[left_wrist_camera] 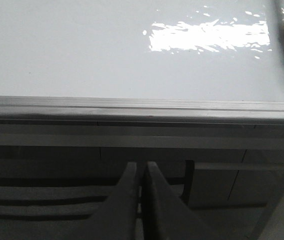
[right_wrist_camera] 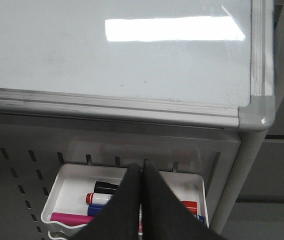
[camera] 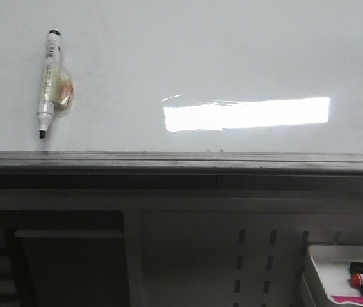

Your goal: Write number 4 on whiteboard

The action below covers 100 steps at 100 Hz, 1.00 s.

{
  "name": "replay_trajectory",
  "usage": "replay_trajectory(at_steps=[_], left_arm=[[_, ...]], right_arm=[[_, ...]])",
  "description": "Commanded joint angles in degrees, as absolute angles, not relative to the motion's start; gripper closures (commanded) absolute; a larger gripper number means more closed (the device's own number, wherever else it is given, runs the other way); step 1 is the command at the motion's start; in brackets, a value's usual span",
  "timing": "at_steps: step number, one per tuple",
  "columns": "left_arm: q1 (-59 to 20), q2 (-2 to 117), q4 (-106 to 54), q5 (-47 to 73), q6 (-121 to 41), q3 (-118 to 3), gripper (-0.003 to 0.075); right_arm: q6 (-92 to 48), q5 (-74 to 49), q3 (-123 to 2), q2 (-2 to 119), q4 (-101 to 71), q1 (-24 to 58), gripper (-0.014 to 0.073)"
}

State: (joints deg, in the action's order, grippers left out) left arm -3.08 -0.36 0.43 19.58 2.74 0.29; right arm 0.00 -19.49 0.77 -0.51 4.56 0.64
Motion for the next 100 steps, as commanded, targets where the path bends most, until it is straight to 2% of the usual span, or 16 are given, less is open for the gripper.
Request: replay_trajectory(at_steps=[1,57,100], left_arm=[[-3.0,-1.8,0.0,16.8,2.9,2.1,0.0741],[-3.0,-1.8,0.6,16.7,2.8,2.1,0.0741],[-3.0,-1.8,4.2,12.8,2.4,2.1,0.0741]], right_arm=[[0.0,-18.4,2.0,-1.4,5.1,0.3,0.0658],[0.0,-18.3,2.0,-1.4,5.1,0.3,0.0658],[0.0,-10.2,2.0,-1.4,5.1,0.3,0.0658]])
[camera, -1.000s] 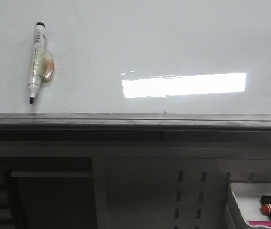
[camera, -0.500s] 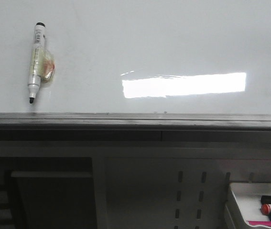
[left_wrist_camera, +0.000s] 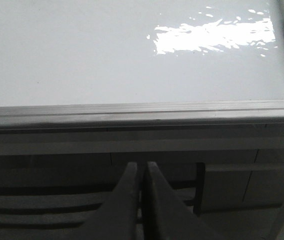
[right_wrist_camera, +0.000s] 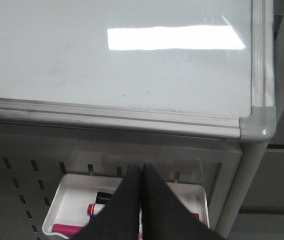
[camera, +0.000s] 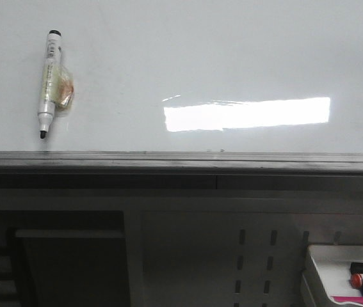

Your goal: Write number 4 on whiteboard

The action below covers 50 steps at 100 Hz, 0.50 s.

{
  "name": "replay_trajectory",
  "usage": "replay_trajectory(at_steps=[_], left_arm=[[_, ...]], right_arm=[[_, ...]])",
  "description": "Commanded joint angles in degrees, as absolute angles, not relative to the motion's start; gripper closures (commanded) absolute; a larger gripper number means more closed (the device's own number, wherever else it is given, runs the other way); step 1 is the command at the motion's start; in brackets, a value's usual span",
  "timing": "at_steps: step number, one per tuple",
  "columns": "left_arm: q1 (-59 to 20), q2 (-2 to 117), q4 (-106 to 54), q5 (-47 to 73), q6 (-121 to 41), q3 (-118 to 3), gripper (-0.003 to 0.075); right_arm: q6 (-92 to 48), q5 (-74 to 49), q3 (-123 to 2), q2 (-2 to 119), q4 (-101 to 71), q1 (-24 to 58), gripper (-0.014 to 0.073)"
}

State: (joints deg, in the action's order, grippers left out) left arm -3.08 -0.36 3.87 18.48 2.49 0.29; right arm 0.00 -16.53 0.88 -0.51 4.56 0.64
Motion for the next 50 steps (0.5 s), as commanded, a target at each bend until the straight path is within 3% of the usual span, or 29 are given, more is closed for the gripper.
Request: replay_trajectory(at_steps=[1,50], left_arm=[[-3.0,-1.8,4.1,12.7,2.4,2.1,0.0741],[-3.0,-1.7,4.2,5.6,2.4,2.1,0.0741]], right_arm=[[0.0,-9.9,2.0,-1.4,5.2,0.3,0.0658],[0.0,0.5,2.0,-1.4,6.8,0.2,0.0658]])
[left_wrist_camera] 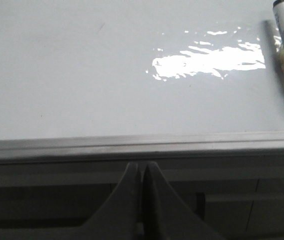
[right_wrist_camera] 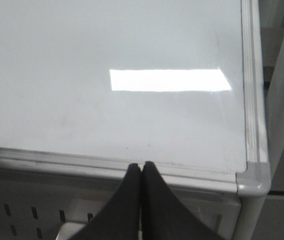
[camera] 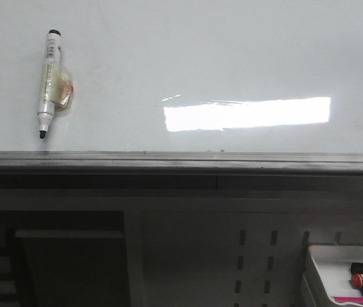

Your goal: Write number 4 on whiteboard

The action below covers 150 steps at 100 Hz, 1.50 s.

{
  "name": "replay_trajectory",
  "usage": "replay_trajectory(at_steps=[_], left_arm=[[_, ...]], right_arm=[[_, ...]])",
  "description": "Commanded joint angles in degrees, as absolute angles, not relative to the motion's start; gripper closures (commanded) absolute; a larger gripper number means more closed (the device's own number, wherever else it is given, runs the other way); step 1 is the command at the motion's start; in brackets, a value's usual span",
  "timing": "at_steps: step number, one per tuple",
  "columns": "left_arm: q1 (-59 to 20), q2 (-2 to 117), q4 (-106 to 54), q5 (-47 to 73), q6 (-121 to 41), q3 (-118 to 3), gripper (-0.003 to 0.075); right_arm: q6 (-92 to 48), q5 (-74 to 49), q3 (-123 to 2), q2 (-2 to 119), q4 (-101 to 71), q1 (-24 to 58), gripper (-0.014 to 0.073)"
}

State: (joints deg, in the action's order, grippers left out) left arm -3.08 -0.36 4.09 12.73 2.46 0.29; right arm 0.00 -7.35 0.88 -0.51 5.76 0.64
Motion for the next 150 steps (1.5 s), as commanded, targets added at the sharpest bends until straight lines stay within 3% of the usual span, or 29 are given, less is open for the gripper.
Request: replay_trajectory(at_steps=[1,40,77,100,107,117,124,131,150], left_arm=[[-3.0,-1.7,4.2,5.3,2.4,2.1,0.0741],[-3.0,-1.7,-0.4,3.8,2.4,1.7,0.0741],[-3.0,6.1,1.2,16.3,2.1,-11.8,0.0741],[-3.0,13.9,4.8,9.6,2.1,-16.6,0.0733],[-3.1,16.4,4.1,7.8,2.1,-16.6,0.0662],[-3.2,20.4,4.0,2.0,2.1,-15.8,0.0459],[-3.2,23.6,2.1,-5.3,2.4,-14.7,0.0357],[-3.6,27.3,-2.0,-12.1,3.1,-13.9,0.0316],[-10.3,38.3,0.9,-18.8,4.5,-14.5,0.0311]], right_arm=[[0.0,0.8,2.0,-1.4,6.8,0.2,0.0658],[0.0,19.7,1.9,-1.4,2.9,0.2,0.0658],[0.0,-20.6,-15.0,6.2,-2.6,0.2,0.0647],[0.0,-34.7,-24.4,18.6,-4.0,0.2,0.0648],[0.0,-33.0,-24.5,20.8,-4.0,0.2,0.0648],[0.0,-32.9,-24.5,22.6,-4.0,0.2,0.0648],[0.0,-32.8,-24.3,23.1,-4.0,0.2,0.0648],[0.0,-32.4,-23.9,23.2,-4.0,0.2,0.0648],[0.0,-32.2,-24.0,23.2,-4.0,0.2,0.0648]])
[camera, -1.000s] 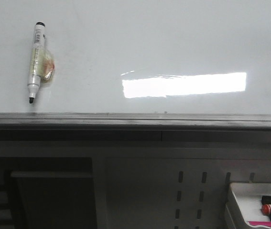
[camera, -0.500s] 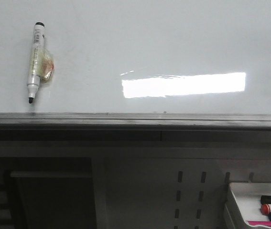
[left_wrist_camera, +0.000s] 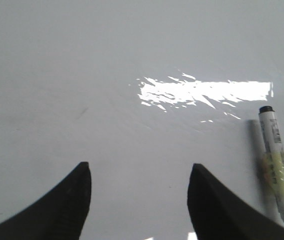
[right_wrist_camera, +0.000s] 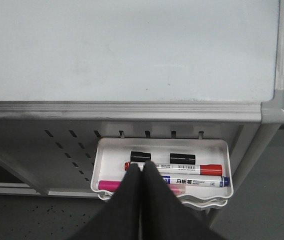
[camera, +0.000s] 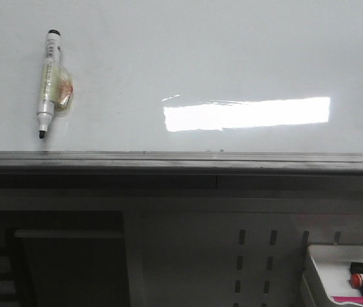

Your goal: Write number 4 on whiteboard

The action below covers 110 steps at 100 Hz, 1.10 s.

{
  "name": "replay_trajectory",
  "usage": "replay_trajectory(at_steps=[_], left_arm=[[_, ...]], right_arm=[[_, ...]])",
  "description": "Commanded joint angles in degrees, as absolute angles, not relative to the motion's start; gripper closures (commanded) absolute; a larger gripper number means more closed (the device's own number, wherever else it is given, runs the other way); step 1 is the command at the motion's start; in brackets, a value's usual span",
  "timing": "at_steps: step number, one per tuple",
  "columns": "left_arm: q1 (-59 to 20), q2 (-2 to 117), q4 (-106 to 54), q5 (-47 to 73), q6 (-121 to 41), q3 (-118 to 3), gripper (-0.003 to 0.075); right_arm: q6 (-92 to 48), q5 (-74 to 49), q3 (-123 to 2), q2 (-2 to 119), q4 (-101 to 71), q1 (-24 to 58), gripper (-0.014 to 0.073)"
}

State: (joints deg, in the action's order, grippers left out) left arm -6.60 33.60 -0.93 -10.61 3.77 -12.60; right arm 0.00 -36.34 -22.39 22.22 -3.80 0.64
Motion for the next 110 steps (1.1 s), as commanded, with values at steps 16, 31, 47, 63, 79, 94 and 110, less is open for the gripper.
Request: replay_trajectory(at_steps=[16,31,47,63,79,94,110], left_arm=[[-20.3,48.3,6.2,-29.5,4.5,-14.5,0.0312],[-26.1,59.5,0.6,-35.7,4.5,-15.1,0.0311],[-29.7,68.4,-1.2,-41.2,6.3,-17.7,0.031],[-29.9,74.3,-2.7,-42.8,6.9,-20.7,0.031],[-29.9,78.4,-3.2,-42.8,6.9,-23.0,0.031],[-29.9,80.9,-3.4,-42.5,6.9,-23.2,0.0325],[-29.9,81.4,-5.0,-41.6,6.9,-23.2,0.0567]], right_arm=[[0.0,-32.2,-24.0,23.2,-4.0,0.2,0.0648],[0.0,-32.2,-24.0,23.2,-4.0,0.2,0.0648],[0.0,-32.2,-24.0,23.2,-4.0,0.2,0.0648],[0.0,-32.2,-24.0,23.2,-4.0,0.2,0.0648],[0.0,-32.1,-24.0,23.2,-4.0,0.2,0.0648],[0.0,-31.1,-24.0,23.2,-4.0,0.2,0.0648],[0.0,-31.5,-24.0,23.2,-4.1,0.2,0.0648]])
